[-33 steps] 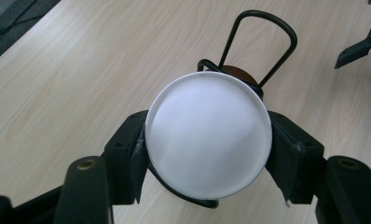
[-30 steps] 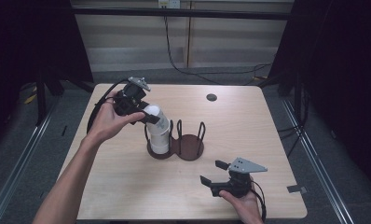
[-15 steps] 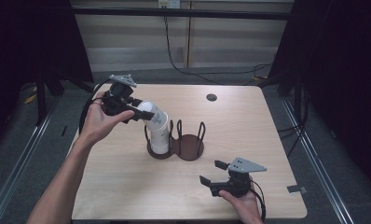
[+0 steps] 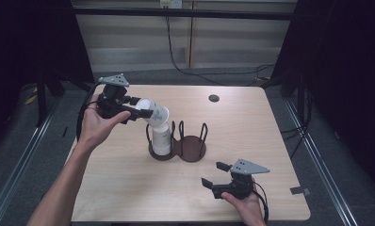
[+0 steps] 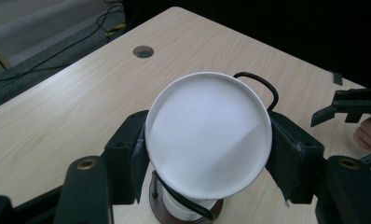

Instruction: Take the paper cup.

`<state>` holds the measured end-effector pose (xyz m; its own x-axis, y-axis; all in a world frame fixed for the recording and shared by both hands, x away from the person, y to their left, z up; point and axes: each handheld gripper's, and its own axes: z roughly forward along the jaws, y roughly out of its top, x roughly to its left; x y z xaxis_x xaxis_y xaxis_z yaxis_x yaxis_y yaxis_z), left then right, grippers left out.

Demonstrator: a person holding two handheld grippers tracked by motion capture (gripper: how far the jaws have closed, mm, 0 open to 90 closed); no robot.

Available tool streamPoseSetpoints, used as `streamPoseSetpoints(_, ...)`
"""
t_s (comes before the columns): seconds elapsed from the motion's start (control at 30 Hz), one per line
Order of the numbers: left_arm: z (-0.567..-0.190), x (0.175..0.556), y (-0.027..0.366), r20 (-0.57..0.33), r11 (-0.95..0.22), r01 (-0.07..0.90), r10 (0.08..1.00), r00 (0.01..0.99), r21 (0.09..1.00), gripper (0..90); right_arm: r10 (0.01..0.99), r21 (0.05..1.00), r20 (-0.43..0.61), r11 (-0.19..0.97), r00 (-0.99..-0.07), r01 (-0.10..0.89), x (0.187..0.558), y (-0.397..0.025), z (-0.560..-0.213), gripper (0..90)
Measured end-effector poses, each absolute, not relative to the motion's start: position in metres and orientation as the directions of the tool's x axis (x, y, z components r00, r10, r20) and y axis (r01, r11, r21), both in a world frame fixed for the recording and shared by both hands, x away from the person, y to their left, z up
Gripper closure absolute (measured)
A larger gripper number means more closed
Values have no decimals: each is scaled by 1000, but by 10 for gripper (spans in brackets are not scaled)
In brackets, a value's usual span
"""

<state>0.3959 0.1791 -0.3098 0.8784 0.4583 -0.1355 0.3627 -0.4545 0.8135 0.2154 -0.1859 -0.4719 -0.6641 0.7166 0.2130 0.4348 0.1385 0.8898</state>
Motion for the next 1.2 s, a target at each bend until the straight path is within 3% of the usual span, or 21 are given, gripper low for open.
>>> streamPoseSetpoints(0.77, -329, 375, 207, -184, -362, 369, 453, 872, 856, 369, 716, 891, 232, 115, -658, 439, 216, -188, -472, 147)
streamPoseSetpoints(1.2, -340, 347, 207, -148, -396, 330, 424, 894, 857, 368, 697, 892, 212, 148, -685, 426, 215, -181, -471, 132)
